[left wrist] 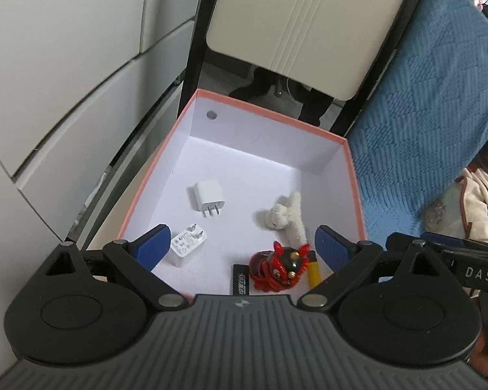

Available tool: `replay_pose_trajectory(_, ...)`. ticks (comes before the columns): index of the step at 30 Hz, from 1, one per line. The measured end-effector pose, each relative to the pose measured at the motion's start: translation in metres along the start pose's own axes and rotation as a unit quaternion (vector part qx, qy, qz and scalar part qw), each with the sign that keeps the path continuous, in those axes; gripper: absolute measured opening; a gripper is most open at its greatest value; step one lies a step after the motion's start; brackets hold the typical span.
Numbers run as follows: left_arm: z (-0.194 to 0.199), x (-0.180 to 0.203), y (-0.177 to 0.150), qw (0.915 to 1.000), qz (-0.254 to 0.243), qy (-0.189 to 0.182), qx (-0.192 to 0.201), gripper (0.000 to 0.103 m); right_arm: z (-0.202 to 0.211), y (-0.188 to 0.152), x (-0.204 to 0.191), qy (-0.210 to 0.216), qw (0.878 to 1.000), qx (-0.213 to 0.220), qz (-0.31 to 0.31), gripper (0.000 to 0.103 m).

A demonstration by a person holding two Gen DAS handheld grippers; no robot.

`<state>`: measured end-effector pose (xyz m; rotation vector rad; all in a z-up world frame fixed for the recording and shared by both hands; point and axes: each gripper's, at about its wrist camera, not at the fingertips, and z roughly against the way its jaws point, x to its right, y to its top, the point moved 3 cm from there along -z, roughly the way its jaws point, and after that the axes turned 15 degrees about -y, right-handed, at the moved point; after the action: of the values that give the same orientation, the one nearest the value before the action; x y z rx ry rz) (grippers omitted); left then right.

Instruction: Organize rigid objects

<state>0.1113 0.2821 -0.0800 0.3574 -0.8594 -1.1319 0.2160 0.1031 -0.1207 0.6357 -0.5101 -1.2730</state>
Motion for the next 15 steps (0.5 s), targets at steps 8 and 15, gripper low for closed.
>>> replay_pose_trajectory(8, 0.038, 0.029, -0.023, 0.9998, -0.010, 0.000, 0.017, 0.097, 0.047, -0.018, 0.014, 0.011, 1.000, 0.026, 0.006, 0.084)
replay_pose_trajectory(15, 0.061, 0.047, -0.042, 0.9995, -0.020, 0.001, 0.026, 0.097, 0.074, -0.035, 0.023, 0.014, 0.999, 0.039, 0.005, 0.084)
